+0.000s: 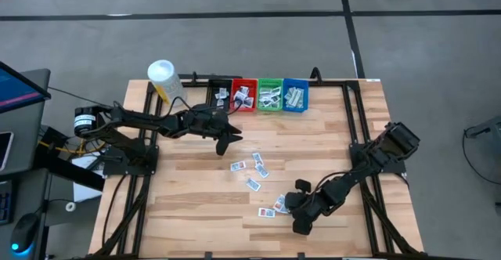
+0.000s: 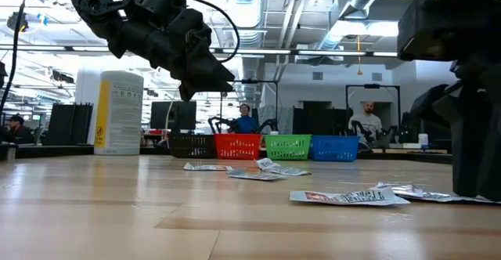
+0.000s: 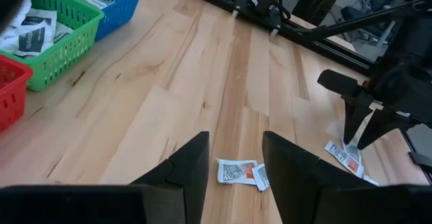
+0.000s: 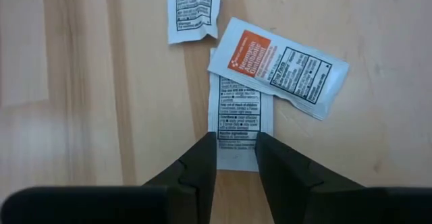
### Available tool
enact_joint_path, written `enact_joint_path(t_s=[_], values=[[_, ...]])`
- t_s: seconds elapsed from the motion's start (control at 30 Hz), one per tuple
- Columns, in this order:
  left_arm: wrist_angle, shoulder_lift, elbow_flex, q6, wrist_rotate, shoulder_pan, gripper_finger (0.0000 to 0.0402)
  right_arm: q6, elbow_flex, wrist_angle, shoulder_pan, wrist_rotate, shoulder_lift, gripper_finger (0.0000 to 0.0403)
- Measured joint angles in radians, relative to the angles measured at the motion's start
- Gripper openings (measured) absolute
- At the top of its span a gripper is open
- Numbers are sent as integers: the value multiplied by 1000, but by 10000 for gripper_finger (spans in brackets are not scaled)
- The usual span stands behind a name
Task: Pick & Place First Aid Supplies
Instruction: Put the ointment pack into the black bin
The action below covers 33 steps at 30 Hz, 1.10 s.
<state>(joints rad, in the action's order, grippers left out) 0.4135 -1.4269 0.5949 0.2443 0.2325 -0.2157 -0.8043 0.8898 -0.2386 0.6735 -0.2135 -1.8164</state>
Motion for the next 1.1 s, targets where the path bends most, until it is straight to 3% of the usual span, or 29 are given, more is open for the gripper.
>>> enact_joint_path(t_s=[0.27,0.7,0.97,1.1], values=[[9,0,0,0,0,0,138,2,-1,-40,0,3,-1,91],[14,0,0,0,0,0,138,1,-2,-121,-1,2,-2,4],[14,0,0,-4,0,0,138,-16,-6,-97,-1,2,-2,2],[14,0,0,-4,0,0,138,-17,-7,-46,0,26,-4,22]])
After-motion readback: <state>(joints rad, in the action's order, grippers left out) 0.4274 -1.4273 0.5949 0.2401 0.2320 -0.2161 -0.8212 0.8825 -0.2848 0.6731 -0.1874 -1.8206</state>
